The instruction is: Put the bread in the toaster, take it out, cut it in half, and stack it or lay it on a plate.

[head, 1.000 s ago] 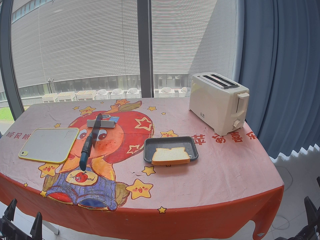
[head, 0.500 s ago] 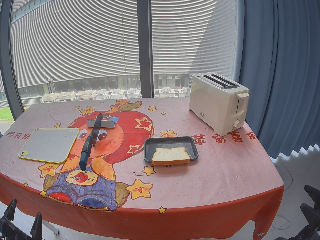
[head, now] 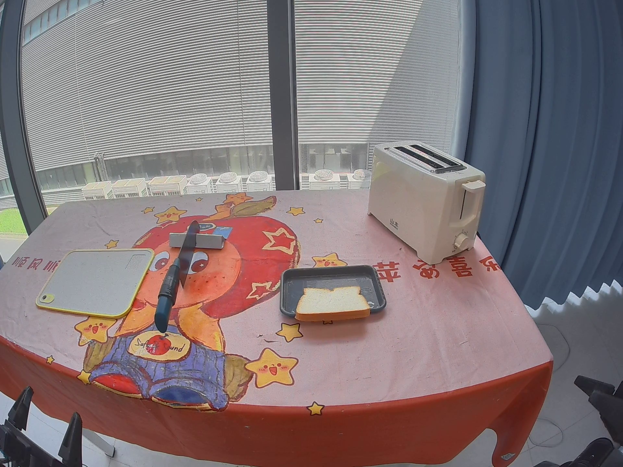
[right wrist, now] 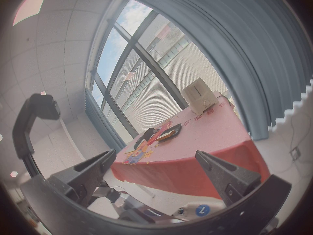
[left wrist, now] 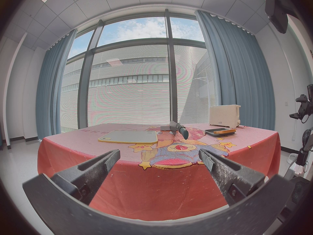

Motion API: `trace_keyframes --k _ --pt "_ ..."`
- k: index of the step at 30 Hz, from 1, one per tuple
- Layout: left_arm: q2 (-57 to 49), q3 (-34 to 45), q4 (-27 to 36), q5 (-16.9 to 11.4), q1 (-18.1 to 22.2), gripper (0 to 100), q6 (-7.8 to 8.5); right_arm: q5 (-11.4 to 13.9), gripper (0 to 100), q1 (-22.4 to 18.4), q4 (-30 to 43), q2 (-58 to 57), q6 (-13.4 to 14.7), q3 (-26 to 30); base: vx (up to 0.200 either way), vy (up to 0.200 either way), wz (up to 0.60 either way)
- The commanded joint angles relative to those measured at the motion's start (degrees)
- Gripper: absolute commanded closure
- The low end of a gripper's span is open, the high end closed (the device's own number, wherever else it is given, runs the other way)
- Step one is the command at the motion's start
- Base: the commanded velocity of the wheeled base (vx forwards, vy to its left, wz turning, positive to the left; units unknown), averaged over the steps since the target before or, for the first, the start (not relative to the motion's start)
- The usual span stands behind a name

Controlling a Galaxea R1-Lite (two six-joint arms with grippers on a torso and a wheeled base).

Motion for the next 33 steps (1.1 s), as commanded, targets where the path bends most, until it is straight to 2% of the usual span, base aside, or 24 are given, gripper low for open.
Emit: trace_keyframes --k 1,2,3,8,10,12,14,15,16,17,18,22,25,33 --pt "-0.93 0.92 -0.01 -0.02 -0.02 0 -0.01 0.58 0 2.43 -0.17 0.43 4.77 -1.08 0.000 0.000 0.00" --pt "-0.93 0.92 -0.01 -0.02 -0.02 0 -0.01 0.58 0 4.18 -0.17 0.26 8.29 -1.43 0.000 0.000 0.00" --pt "-0.93 0.92 -0.01 -0.02 -0.02 0 -0.01 0.58 0 5.15 -0.09 0.34 9.52 -1.52 0.000 0.000 0.00" --pt "-0.93 0.92 -0.01 -0.02 -0.02 0 -0.01 0.58 0 7.43 0.00 1.31 11.63 -1.26 0.000 0.000 0.00" --pt "-0.93 0.92 -0.01 -0.02 -0.02 0 -0.01 0.58 0 8.23 0.00 1.75 13.47 -1.08 0.000 0.000 0.00" --pt "-0.93 0.92 -0.01 -0.02 -0.02 0 -0.01 1.02 0 9.72 -0.09 2.19 16.64 -1.08 0.000 0.000 0.00" --pt "-0.93 0.92 -0.01 -0.02 -0.02 0 -0.01 1.29 0 11.39 -0.09 2.80 20.94 -1.26 0.000 0.000 0.00" --pt "-0.93 0.92 -0.01 -0.02 -0.02 0 -0.01 1.29 0 12.44 -0.17 3.07 24.02 -1.52 0.000 0.000 0.00" --pt "-0.93 0.92 -0.01 -0.02 -0.02 0 -0.01 1.29 0 12.53 -0.17 3.16 24.46 -1.52 0.000 0.000 0.00" --pt "-0.93 0.92 -0.01 -0.02 -0.02 0 -0.01 1.37 0 14.38 -0.52 3.95 29.12 -1.87 0.000 0.000 0.00" --pt "-0.93 0.92 -0.01 -0.02 -0.02 0 -0.01 1.37 0 15.34 -1.23 4.47 31.05 -1.96 0.000 0.000 0.00" --pt "-0.93 0.92 -0.01 -0.02 -0.02 0 -0.01 1.37 0 18.51 -4.04 7.20 36.06 -1.70 0.000 0.000 0.00" --pt "-0.93 0.92 -0.01 -0.02 -0.02 0 -0.01 1.29 0 19.39 -6.15 11.77 37.56 -1.79 0.000 0.000 0.00" --pt "-0.93 0.92 -0.01 -0.02 -0.02 0 -0.01 1.29 0 20.71 -16.61 27.50 37.64 -0.73 0.000 0.000 0.00"
